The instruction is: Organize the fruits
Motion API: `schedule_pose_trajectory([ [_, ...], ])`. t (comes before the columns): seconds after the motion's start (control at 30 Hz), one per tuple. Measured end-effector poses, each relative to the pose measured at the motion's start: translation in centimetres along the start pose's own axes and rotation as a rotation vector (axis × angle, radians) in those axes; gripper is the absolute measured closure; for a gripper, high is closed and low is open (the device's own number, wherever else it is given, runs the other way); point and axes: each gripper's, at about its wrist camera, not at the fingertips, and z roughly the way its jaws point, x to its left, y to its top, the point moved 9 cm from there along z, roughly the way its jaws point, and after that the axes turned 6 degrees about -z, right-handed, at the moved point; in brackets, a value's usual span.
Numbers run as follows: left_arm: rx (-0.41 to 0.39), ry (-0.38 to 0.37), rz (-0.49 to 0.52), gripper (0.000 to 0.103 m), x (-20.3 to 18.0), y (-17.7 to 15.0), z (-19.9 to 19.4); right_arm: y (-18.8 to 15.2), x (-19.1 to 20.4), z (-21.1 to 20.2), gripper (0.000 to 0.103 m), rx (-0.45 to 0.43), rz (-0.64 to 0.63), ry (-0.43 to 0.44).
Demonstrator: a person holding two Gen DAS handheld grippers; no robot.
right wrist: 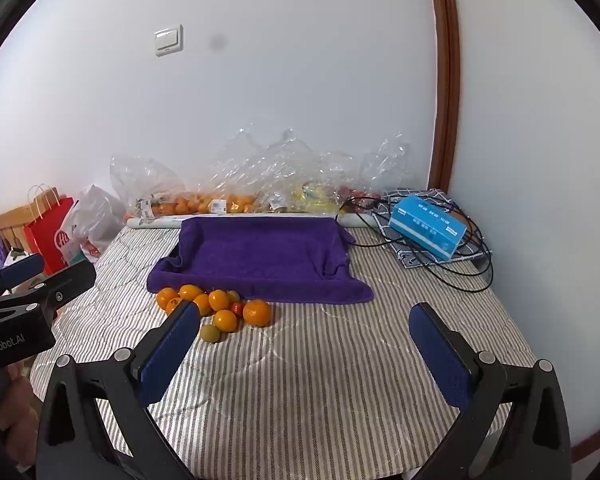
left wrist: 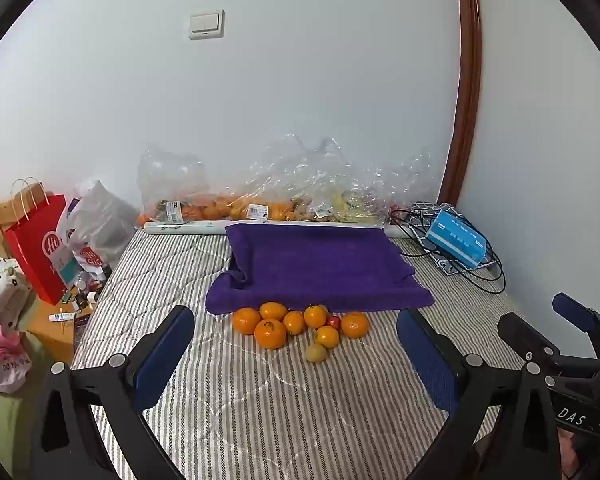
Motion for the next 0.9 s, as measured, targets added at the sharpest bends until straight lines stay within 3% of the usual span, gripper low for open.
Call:
schedule_pose_trajectory([
  [0.9, -0.009, -0.012, 0.004, 0.001, -0.41, -0.34, -0.64, -0.09, -0.11, -0.55, 0.000, -0.007, 0.014, 0.013],
])
